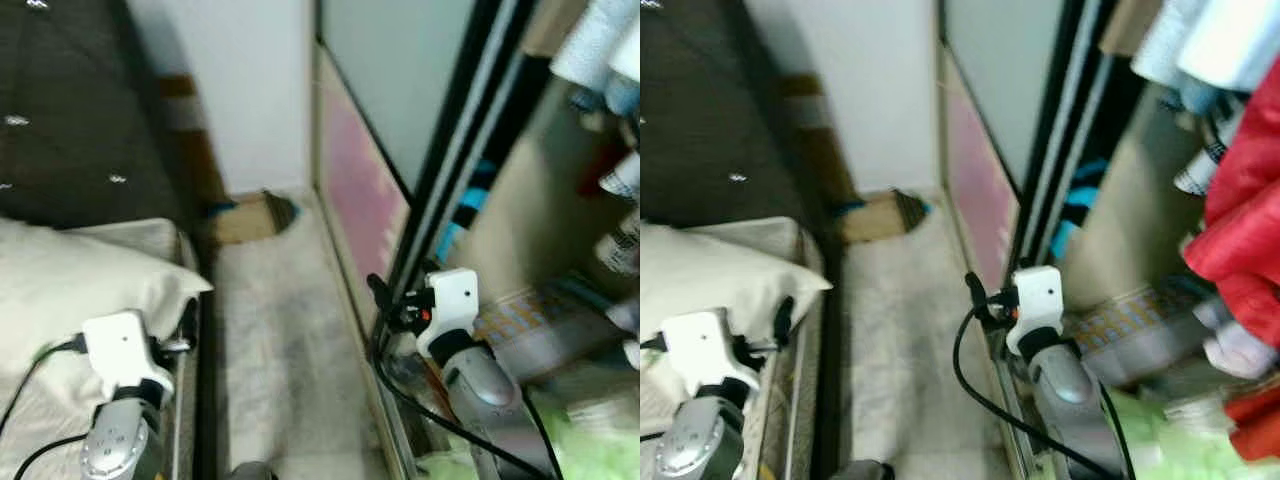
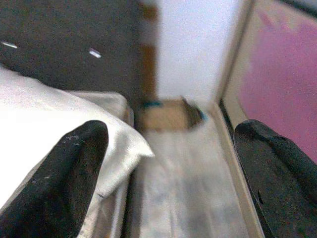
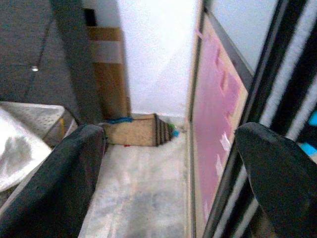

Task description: Clean up the room

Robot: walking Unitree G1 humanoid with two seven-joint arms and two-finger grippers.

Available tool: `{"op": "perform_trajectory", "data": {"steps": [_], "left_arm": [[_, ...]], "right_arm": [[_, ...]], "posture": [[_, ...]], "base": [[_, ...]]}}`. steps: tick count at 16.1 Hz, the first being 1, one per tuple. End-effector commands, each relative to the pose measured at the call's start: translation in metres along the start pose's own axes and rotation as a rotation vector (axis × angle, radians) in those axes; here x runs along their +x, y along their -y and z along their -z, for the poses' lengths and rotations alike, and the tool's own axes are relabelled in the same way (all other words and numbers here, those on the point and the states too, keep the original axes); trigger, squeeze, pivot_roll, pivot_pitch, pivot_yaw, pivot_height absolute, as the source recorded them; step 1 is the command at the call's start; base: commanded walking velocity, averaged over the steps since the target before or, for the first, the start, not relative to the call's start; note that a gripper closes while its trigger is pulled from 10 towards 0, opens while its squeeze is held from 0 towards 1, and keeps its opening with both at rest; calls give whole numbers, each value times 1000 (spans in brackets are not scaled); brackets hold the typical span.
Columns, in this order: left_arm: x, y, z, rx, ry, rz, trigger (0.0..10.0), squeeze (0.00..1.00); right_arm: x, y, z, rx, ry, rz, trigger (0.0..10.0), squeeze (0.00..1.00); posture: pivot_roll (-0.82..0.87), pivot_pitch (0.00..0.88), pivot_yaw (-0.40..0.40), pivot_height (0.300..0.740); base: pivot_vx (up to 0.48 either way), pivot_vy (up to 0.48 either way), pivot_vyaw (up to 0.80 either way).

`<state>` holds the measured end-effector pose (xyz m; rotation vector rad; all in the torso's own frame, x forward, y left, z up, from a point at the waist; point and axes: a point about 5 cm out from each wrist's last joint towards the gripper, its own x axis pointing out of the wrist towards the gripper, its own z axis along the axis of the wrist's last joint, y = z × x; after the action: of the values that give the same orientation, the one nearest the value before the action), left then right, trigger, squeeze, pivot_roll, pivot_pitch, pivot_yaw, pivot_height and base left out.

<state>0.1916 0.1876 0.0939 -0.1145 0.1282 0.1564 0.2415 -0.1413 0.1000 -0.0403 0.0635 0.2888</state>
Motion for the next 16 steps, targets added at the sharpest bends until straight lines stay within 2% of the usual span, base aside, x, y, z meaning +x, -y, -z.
{"op": "perform_trajectory", "data": {"steps": [1,3,5,6,7,11,13,14,16], "left_arm": [[0,7,-3,-24,0,34,10000,0],[3,11,-1,-12,-60,85,10000,0],[3,9,4,0,-96,78,10000,0],[4,9,4,-9,-88,75,10000,0],[6,11,-1,-18,-31,70,10000,0],[9,14,-2,26,-38,89,10000,0],[12,16,-3,19,-25,105,10000,0],[13,15,-1,78,-22,87,10000,0],[14,15,-1,54,-26,89,10000,0]], "right_arm": [[0,7,-1,-22,2,24,10000,0],[2,7,-1,-22,1,27,10000,0],[1,6,1,-22,-6,33,10000,0],[2,7,2,-21,-7,34,10000,0],[4,6,1,-21,-2,28,10000,0],[9,4,-3,-16,17,26,10000,0],[10,3,-4,-19,23,21,10000,0],[10,3,-4,-19,24,20,10000,0],[11,3,-4,-19,27,21,10000,0]], "posture": [[46,29,-11,740],[45,35,-13,740],[47,25,-15,740],[50,23,-15,740],[52,23,-11,740],[50,15,-5,740],[46,15,-2,740],[44,14,0,740],[42,17,1,740]], "base": [[0,0,788],[0,0,788],[0,0,788],[0,0,788],[0,0,788],[0,0,786],[0,0,781],[0,0,781],[0,0,781]]}}
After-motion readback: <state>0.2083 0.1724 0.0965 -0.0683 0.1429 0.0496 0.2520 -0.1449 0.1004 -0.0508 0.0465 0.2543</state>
